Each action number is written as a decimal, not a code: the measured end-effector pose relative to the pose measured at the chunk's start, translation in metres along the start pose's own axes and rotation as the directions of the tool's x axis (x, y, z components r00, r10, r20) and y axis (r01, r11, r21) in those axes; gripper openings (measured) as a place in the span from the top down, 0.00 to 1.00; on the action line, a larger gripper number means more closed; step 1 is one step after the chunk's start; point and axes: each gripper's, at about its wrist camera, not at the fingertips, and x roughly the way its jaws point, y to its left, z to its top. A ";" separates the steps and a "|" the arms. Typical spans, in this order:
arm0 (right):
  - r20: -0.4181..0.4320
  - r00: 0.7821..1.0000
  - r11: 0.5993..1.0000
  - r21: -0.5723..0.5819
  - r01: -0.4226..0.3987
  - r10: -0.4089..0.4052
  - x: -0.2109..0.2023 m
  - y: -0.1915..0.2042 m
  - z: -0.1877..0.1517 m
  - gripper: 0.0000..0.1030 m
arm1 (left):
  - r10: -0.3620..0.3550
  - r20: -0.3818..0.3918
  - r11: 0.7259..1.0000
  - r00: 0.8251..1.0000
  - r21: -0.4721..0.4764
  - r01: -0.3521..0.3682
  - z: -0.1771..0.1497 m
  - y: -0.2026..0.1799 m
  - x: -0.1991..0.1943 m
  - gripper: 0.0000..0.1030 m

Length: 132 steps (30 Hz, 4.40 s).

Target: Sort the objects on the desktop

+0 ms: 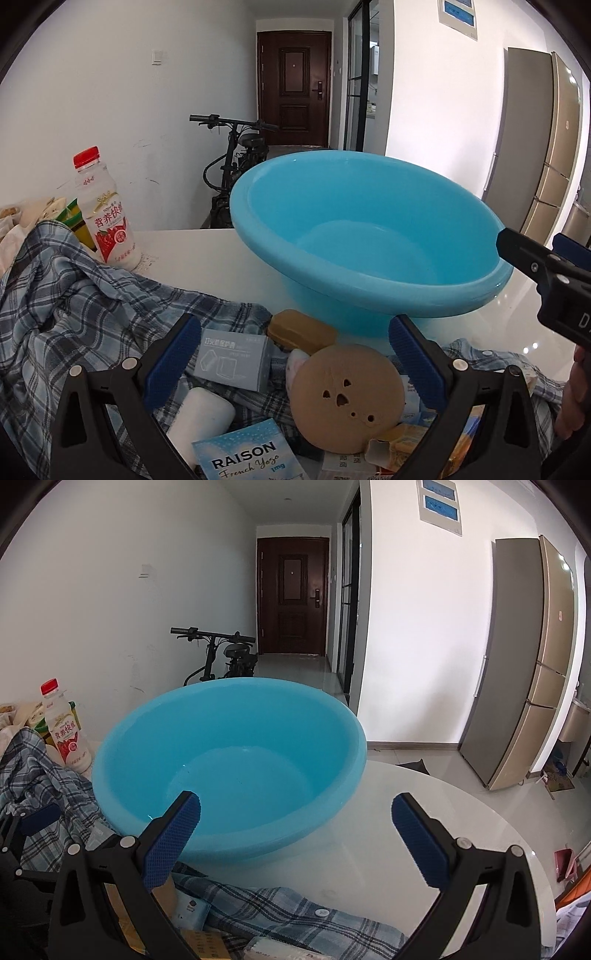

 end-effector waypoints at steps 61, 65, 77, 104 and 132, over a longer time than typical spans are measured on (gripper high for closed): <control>-0.205 0.966 0.982 -0.074 -0.173 0.154 -0.049 0.076 -0.070 0.00 | 0.128 -0.103 0.992 0.986 0.021 -0.126 -0.081 0.026 -0.162 0.01; -0.253 0.967 0.991 -0.110 -0.071 0.041 -0.070 0.056 -0.084 0.00 | 0.139 -0.137 0.989 0.981 -0.029 -0.144 -0.091 0.040 -0.161 0.01; -0.227 0.974 0.992 -0.125 -0.006 -0.023 -0.153 0.022 -0.139 0.00 | 0.212 -0.226 0.976 0.951 -0.009 -0.220 -0.138 0.033 -0.172 0.01; -0.203 0.975 0.988 -0.107 -0.112 0.089 -0.146 0.027 -0.144 0.00 | 0.172 -0.233 0.984 0.957 0.004 -0.175 -0.127 0.045 -0.136 0.10; -0.262 0.943 0.973 -0.050 -0.227 0.206 -0.077 0.045 -0.109 0.00 | 0.182 -0.367 0.983 0.912 0.056 -0.174 -0.093 0.074 -0.043 0.05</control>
